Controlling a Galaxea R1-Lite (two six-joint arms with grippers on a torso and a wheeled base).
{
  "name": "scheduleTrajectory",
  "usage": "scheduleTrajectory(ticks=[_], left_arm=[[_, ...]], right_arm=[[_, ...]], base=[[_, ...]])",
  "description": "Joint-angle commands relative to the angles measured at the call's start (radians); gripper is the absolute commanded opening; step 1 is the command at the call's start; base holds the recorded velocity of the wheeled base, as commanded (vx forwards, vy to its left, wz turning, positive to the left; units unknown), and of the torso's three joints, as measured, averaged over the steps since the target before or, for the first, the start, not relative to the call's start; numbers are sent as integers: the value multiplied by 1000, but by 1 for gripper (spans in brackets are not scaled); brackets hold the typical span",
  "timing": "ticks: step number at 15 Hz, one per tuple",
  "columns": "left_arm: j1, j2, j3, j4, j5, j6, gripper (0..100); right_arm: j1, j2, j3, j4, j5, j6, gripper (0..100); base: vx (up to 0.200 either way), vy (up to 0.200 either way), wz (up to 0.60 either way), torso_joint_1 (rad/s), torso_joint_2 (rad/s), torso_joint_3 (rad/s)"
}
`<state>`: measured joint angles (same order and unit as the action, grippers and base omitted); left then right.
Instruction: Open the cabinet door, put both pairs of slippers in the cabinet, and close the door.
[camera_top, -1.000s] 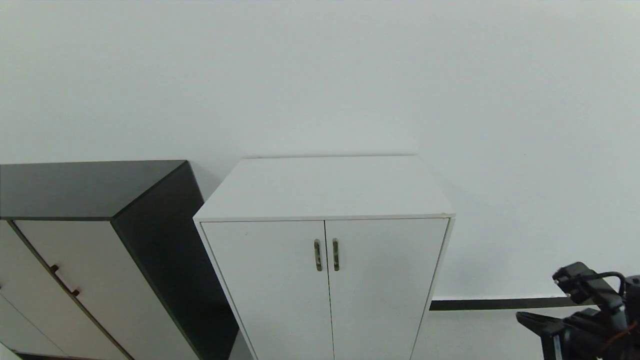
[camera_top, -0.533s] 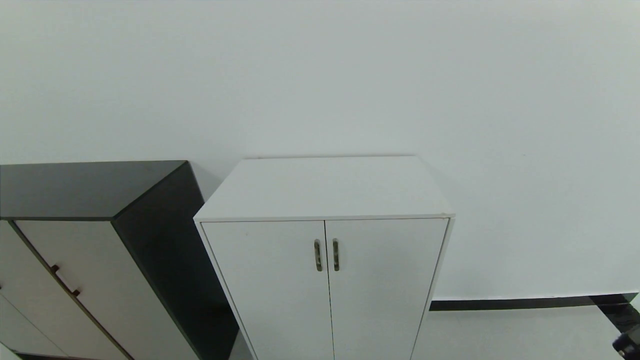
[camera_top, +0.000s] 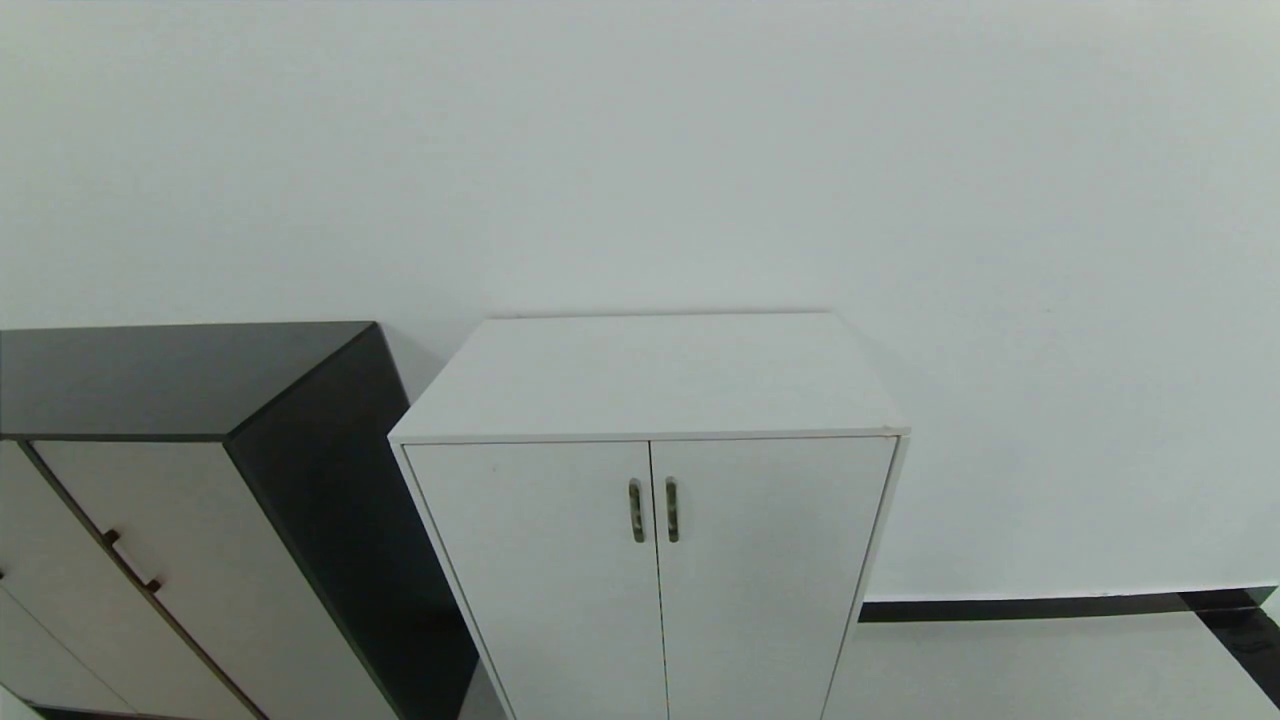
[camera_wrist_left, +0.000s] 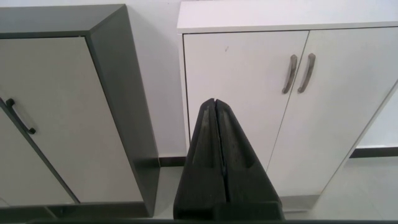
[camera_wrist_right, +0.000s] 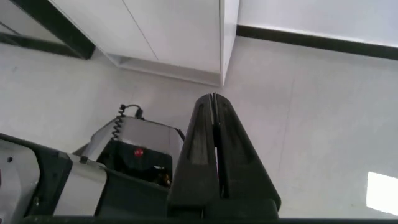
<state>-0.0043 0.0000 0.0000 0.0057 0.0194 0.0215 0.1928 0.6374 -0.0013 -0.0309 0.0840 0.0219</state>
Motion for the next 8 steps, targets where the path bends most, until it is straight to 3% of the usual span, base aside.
scheduleTrajectory(ticks=[1, 5, 8], left_arm=[[0, 0, 0, 0, 1, -2, 0], [0, 0, 0, 0, 4, -2, 0], [0, 0, 0, 0, 1, -2, 0]], right_arm=[[1, -58, -2, 2, -33, -2, 0], [1, -160, -2, 32, -121, -82, 0], [5, -194, 1, 34, -121, -56, 0]], base=[[0, 0, 0, 0, 0, 0], [0, 0, 0, 0, 0, 0], [0, 0, 0, 0, 0, 0]])
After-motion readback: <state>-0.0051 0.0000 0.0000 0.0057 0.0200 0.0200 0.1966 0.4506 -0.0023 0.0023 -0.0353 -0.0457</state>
